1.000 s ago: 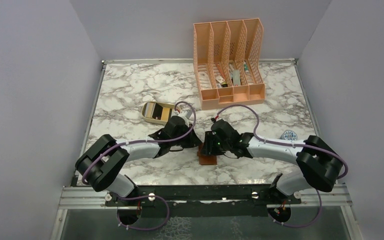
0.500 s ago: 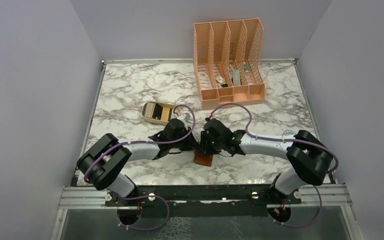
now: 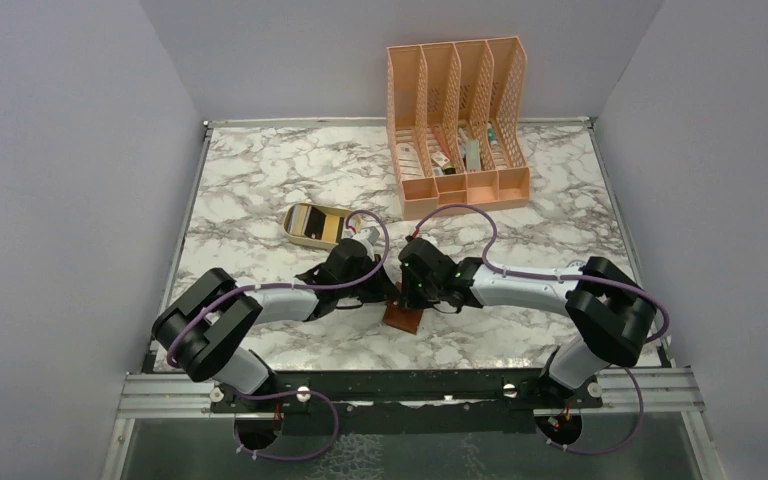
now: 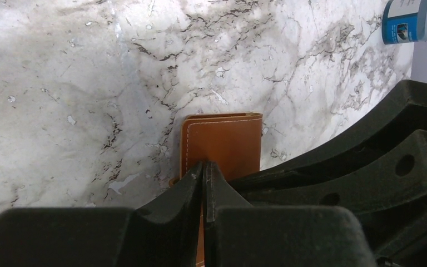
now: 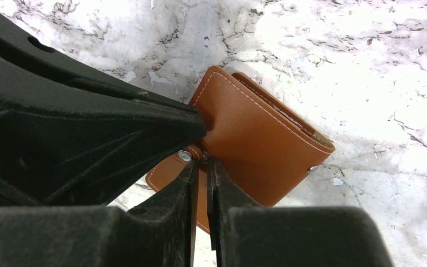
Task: Put the credit cards into the card holder
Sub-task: Close the card holder at the center of the board.
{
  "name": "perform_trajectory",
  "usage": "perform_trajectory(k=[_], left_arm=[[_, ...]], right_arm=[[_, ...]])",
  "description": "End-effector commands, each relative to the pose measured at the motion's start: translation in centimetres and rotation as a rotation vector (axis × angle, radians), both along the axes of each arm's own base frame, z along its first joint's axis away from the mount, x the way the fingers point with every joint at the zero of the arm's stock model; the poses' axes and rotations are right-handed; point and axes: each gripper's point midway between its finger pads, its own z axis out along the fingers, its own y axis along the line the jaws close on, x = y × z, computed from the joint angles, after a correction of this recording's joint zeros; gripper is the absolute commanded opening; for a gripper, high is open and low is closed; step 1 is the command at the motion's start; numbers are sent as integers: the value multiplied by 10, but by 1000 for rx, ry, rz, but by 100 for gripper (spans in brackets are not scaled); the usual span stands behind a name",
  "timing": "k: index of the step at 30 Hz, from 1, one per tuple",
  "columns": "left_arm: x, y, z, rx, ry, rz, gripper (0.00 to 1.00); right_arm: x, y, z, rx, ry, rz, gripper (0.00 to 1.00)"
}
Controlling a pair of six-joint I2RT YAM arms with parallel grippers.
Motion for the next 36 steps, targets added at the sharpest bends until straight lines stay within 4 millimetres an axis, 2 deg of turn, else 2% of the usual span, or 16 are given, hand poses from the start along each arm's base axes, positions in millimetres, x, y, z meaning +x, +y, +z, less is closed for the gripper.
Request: perform_trajectory(k=[1,6,9,12,14,18,23,30,36], left_arm=[[-6,6,5,-4,0,-5,10],[0,24,11,69,-25,37,11],[-4,30,16,72,-39,38,11],[-20,28,17,7,-21,9,10],[-36,25,11,-29,28,-11,10],[-54,15,10,-75,55,-41,10],[-57,12,4,-67,68,-42,12],[-57,13,-3,-47,70,-36,10],[-58,12,-10,-28,85,-42,7]], right_arm=[[-3,-17,-14,-87,1,-21,12],[-6,-27,-14,-104,-10,-20,12],[-9,-31,-14,-104,-11,-11,12],[-12,-31,-14,-93,-4,-5,12],[-12,-30,-12,-84,-5,-7,12],[-10,-25,0,-47,-24,-4,13],[-6,-17,13,-10,-44,-1,14],[0,-10,29,31,-77,-7,23],[4,-1,26,31,-81,26,25]])
